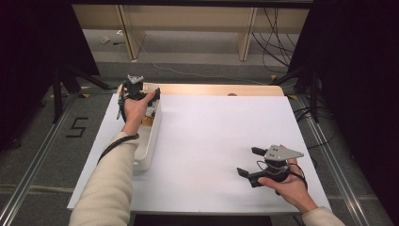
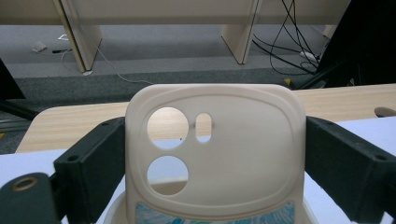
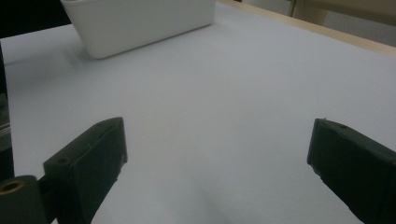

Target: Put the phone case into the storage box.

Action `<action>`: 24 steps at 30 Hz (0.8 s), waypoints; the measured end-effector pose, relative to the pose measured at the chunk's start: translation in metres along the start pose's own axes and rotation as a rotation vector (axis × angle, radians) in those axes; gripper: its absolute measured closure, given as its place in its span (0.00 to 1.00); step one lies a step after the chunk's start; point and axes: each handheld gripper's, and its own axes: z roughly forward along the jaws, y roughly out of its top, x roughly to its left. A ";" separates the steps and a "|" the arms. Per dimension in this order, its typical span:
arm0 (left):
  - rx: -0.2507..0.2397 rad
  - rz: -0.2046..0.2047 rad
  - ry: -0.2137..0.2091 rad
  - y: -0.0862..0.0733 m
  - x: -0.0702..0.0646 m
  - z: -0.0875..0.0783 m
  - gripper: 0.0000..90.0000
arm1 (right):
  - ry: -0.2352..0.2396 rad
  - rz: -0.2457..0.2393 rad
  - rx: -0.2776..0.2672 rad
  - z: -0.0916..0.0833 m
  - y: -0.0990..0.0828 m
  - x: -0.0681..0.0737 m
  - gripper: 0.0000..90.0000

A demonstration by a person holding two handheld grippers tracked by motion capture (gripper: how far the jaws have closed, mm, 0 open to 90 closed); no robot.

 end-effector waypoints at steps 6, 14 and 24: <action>0.006 0.004 -0.005 -0.002 0.000 0.000 0.10 | 0.001 -0.001 0.001 0.000 0.000 0.000 0.06; 0.012 0.006 -0.011 -0.001 0.001 -0.001 0.10 | 0.002 -0.002 0.003 0.001 0.000 0.000 0.07; 0.020 0.008 -0.010 0.000 0.000 -0.001 0.10 | 0.001 -0.001 0.001 0.001 0.000 0.000 0.07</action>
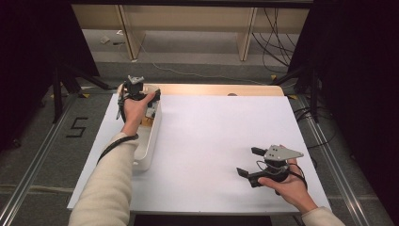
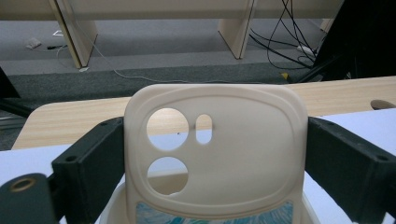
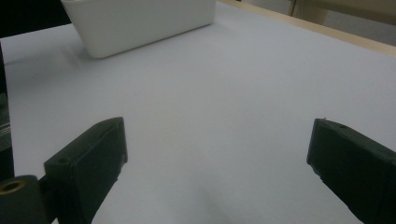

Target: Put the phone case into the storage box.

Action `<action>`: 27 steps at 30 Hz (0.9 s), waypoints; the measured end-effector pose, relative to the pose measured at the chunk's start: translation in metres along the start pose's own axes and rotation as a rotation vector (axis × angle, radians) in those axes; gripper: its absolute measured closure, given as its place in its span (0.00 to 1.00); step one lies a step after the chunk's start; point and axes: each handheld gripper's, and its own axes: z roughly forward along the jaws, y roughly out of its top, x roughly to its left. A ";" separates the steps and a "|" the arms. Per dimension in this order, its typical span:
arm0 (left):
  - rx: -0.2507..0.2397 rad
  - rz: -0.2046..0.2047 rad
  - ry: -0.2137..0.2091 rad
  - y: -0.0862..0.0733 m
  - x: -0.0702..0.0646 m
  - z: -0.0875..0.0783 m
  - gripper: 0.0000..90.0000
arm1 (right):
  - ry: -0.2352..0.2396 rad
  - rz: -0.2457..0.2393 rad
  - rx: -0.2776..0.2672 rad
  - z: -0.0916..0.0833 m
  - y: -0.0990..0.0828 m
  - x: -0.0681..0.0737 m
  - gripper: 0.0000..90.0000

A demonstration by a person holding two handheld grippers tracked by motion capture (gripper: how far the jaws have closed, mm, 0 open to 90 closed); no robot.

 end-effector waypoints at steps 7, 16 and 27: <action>0.007 -0.003 -0.001 0.001 -0.001 0.000 0.09 | 0.000 0.000 0.001 0.000 0.000 0.000 0.07; 0.006 0.005 0.017 0.006 -0.001 -0.001 0.02 | 0.000 -0.001 0.000 0.000 0.000 0.000 0.07; -0.008 0.012 0.006 0.009 -0.008 -0.005 0.00 | 0.000 -0.002 0.000 0.000 0.000 0.000 0.07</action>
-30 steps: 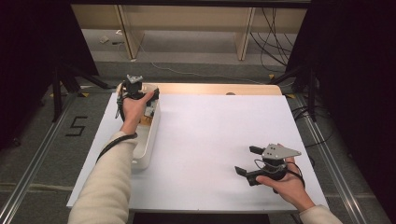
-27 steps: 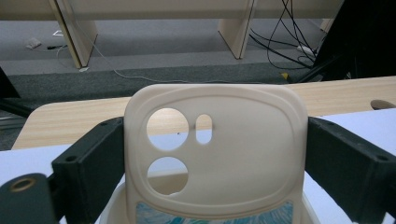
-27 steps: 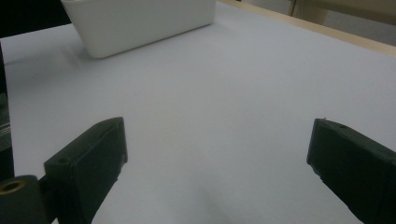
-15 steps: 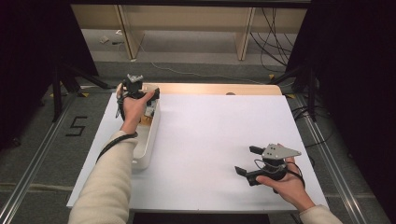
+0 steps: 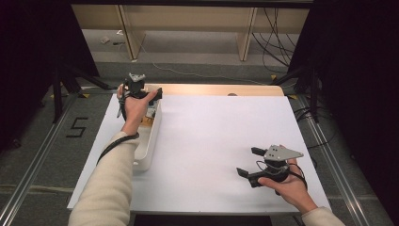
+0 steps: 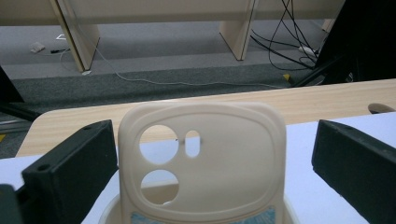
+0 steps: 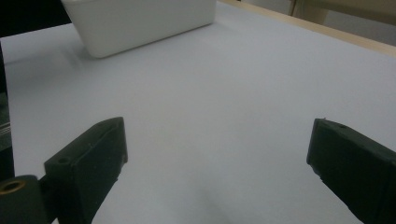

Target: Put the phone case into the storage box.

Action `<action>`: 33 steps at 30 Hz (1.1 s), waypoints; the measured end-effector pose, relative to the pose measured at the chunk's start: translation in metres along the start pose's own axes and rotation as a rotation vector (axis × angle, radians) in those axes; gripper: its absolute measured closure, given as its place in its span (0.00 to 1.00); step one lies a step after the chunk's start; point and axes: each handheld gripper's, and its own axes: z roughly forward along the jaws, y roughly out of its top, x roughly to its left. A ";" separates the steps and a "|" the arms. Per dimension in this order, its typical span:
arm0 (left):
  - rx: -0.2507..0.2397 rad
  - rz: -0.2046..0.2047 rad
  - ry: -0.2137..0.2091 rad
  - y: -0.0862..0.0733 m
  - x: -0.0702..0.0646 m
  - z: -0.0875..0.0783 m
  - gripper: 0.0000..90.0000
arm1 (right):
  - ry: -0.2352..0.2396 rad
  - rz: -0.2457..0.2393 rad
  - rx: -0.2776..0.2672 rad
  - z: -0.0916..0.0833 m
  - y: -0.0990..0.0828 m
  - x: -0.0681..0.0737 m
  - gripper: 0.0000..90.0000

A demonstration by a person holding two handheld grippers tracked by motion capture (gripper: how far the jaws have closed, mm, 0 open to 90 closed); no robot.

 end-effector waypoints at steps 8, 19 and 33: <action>-0.017 0.004 -0.016 0.007 -0.005 -0.007 0.00 | -0.001 0.005 0.001 0.000 0.000 0.000 0.07; -0.016 -0.004 -0.040 0.007 -0.008 -0.018 0.00 | -0.002 0.005 0.000 0.000 0.000 0.000 0.07; -0.014 0.017 -0.063 0.003 -0.011 -0.034 0.00 | -0.007 0.005 -0.002 0.000 0.000 0.000 0.07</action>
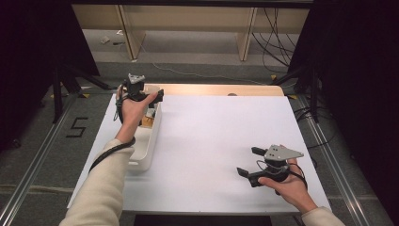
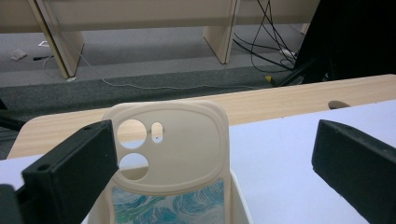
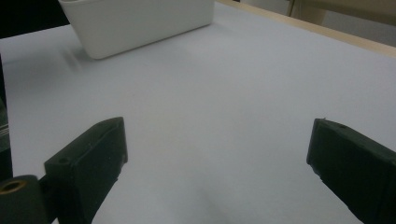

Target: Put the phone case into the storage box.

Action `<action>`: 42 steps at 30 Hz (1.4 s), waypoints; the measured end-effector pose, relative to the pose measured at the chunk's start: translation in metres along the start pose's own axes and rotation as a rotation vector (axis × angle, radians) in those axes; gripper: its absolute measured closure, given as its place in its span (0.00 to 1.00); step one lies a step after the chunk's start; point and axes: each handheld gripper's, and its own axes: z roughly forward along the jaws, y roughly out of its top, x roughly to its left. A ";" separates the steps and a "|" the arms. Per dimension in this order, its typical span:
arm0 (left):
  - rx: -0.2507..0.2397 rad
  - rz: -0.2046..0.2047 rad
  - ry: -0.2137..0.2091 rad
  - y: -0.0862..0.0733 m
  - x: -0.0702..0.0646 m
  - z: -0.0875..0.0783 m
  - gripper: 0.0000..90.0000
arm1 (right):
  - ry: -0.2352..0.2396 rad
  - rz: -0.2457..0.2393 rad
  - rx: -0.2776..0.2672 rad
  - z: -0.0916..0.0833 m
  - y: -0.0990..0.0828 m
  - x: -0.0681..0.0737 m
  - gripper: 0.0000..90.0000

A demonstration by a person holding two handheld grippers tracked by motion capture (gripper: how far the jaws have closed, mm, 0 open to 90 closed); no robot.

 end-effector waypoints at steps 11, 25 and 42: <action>0.012 0.018 -0.011 -0.004 -0.002 -0.011 0.00 | -0.001 0.000 0.000 0.000 0.000 0.000 0.07; 0.013 0.025 -0.048 -0.010 -0.005 -0.023 0.00 | -0.001 0.004 0.001 0.000 0.000 0.000 0.07; 0.001 0.044 -0.074 -0.012 -0.006 -0.040 0.00 | -0.002 0.004 0.001 0.000 0.000 0.000 0.07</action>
